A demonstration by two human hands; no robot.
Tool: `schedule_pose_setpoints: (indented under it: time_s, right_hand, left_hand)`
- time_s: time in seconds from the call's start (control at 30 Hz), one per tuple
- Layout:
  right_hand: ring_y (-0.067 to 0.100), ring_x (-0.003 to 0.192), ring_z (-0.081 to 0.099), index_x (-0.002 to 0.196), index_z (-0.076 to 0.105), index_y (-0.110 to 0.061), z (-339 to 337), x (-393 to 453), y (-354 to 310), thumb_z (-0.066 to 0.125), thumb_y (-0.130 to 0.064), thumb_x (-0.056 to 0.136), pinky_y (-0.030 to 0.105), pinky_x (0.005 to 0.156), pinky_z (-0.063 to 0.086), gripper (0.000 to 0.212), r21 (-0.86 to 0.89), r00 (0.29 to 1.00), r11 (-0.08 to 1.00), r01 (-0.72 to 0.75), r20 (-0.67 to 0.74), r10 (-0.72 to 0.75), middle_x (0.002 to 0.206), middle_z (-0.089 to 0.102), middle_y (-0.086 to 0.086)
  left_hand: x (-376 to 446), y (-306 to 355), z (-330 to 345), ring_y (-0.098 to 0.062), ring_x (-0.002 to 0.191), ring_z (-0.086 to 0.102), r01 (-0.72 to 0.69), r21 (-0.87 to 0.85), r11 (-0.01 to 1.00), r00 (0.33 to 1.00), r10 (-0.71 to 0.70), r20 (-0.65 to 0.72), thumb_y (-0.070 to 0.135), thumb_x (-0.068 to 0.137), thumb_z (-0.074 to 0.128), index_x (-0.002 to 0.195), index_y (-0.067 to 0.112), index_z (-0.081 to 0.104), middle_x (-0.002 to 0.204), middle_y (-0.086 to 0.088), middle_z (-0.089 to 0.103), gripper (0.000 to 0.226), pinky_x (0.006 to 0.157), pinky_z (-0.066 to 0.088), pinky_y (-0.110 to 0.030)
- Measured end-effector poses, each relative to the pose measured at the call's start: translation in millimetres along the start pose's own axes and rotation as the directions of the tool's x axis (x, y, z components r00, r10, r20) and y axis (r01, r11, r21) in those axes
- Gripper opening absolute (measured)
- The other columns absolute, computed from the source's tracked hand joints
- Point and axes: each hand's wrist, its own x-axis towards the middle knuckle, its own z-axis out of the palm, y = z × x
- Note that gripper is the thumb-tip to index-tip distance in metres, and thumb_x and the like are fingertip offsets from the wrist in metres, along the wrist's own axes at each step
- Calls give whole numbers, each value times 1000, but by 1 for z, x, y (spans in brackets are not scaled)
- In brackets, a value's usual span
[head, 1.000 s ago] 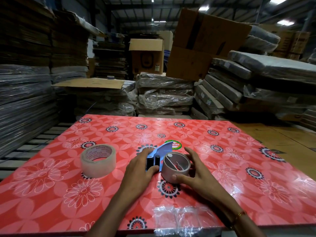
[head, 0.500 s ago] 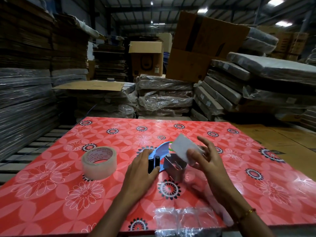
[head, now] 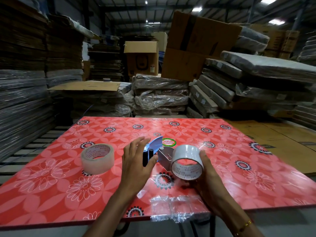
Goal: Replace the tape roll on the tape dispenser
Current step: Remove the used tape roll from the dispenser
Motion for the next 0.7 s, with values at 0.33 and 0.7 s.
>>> schedule_pose_setpoints:
  time_s: [0.33, 0.7]
  right_hand:
    - [12, 127, 60, 144, 32, -50, 1, -17, 2, 84, -31, 75, 32, 97, 57, 89, -415, 945, 849, 328, 158, -288, 140, 55, -10]
    - [6, 144, 42, 157, 6, -42, 11, -25, -2, 80, -11, 82, 40, 117, 41, 110, -603, 896, 668, 436, 356, -264, 160, 30, -25]
  left_hand:
    - [-31, 28, -17, 1, 130, 48, 224, -352, 909, 860, -14, 511, 42, 77, 81, 148, 46, 30, 147, 22, 45, 88, 107, 45, -32]
    - [-33, 35, -28, 6, 133, 45, 184, -362, 914, 885, 6, 466, 16, 78, 81, 148, 44, 30, 146, 31, 41, 92, 106, 42, -19]
